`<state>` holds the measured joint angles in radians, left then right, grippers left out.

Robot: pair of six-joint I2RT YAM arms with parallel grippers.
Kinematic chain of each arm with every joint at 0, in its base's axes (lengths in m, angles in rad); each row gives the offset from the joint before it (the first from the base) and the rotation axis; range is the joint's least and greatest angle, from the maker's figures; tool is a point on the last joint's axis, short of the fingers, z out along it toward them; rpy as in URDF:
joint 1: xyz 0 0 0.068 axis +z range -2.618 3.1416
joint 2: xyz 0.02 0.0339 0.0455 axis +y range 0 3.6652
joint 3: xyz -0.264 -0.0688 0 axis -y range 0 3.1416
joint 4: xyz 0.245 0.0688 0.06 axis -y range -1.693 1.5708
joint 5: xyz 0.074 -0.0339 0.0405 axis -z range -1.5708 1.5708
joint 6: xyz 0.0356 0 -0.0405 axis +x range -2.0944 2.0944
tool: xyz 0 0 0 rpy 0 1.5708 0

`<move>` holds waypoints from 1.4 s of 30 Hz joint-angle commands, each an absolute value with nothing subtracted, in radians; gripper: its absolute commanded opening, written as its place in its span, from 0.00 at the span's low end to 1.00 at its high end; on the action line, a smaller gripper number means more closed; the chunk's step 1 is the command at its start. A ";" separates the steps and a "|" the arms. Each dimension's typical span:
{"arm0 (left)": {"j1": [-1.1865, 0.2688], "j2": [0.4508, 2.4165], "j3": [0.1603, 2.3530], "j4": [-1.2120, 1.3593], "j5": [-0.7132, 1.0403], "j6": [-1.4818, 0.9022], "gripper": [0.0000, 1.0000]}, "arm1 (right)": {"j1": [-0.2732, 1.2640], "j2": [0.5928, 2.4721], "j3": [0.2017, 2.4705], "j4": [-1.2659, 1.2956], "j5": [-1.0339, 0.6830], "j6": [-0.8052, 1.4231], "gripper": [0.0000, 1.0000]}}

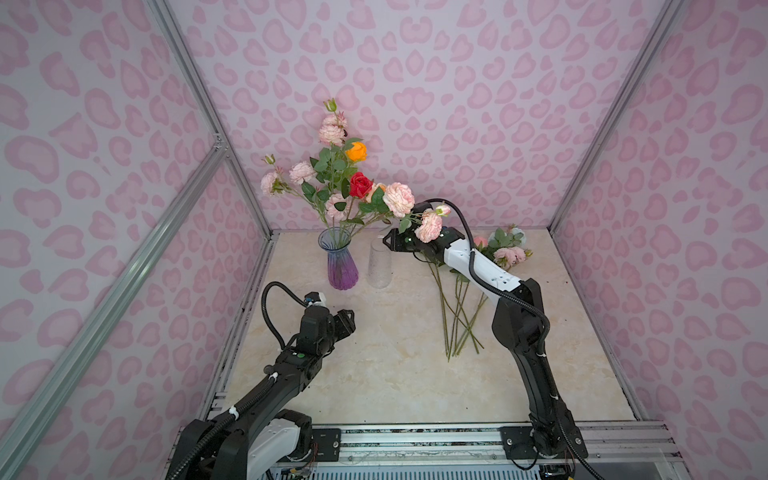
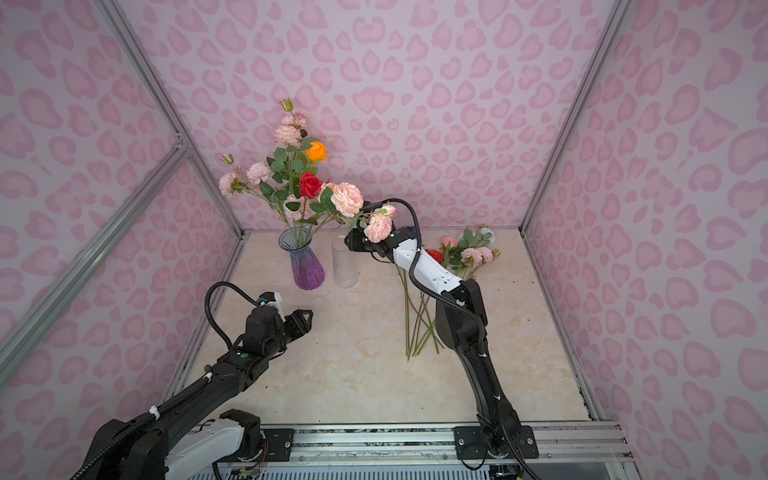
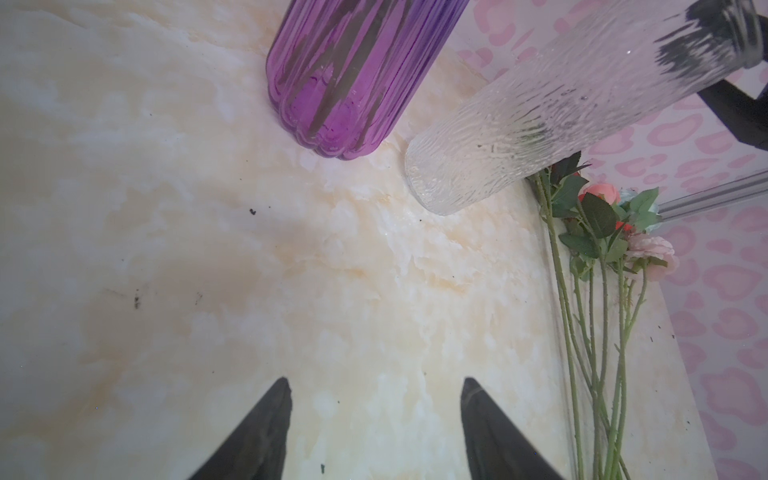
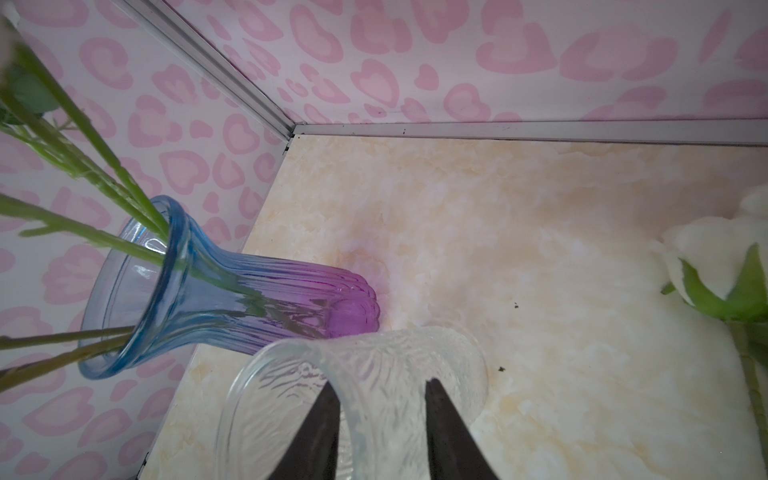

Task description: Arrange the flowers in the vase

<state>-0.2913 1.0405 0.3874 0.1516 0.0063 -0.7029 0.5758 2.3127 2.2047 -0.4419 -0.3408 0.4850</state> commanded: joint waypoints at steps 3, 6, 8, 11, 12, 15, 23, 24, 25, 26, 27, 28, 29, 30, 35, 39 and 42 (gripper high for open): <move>-0.291 1.037 0.396 0.158 -0.002 -0.692 0.65 | 0.578 2.303 2.191 -0.504 -0.340 0.454 0.34; -0.291 1.039 0.399 0.158 -0.001 -0.692 0.65 | 0.577 2.295 2.165 -0.499 -0.341 0.451 0.33; -0.292 1.038 0.399 0.160 0.000 -0.692 0.65 | 0.577 2.266 2.144 -0.495 -0.343 0.449 0.33; -0.291 1.037 0.400 0.162 0.000 -0.692 0.65 | 0.578 2.249 2.112 -0.485 -0.344 0.449 0.32; -0.292 1.038 0.400 0.161 -0.001 -0.692 0.65 | 0.578 2.243 2.105 -0.482 -0.344 0.448 0.32; -0.292 1.037 0.402 0.160 0.000 -0.692 0.64 | 0.579 2.228 2.083 -0.480 -0.340 0.446 0.32; -0.292 1.019 0.410 0.146 0.003 -0.684 0.64 | 0.579 2.186 2.029 -0.485 -0.330 0.437 0.19; -0.292 1.016 0.409 0.144 0.003 -0.684 0.63 | 0.578 2.178 2.017 -0.484 -0.327 0.435 0.16; -0.291 1.015 0.409 0.142 0.003 -0.683 0.64 | 0.578 2.171 2.006 -0.482 -0.325 0.433 0.15; -0.292 1.012 0.409 0.143 0.003 -0.683 0.63 | 0.578 2.163 1.990 -0.480 -0.320 0.430 0.14; -0.292 1.012 0.408 0.141 0.003 -0.683 0.63 | 0.578 2.154 1.973 -0.476 -0.317 0.428 0.12; -0.292 1.008 0.409 0.140 0.004 -0.682 0.63 | 0.577 2.146 1.962 -0.476 -0.315 0.426 0.11; -0.292 1.007 0.408 0.140 0.005 -0.682 0.63 | 0.575 2.138 1.951 -0.476 -0.305 0.423 0.08; -0.292 1.004 0.408 0.136 0.003 -0.681 0.63 | 0.574 2.128 1.930 -0.468 -0.298 0.423 0.04; -0.291 0.993 0.408 0.129 -0.002 -0.676 0.63 | 0.563 2.079 1.838 -0.435 -0.273 0.424 0.00; -0.292 0.992 0.410 0.123 -0.001 -0.678 0.63 | 0.555 2.019 1.763 -0.408 -0.260 0.419 0.00; -0.292 0.986 0.416 0.119 0.010 -0.680 0.63 | 0.552 1.964 1.728 -0.428 -0.255 0.408 0.00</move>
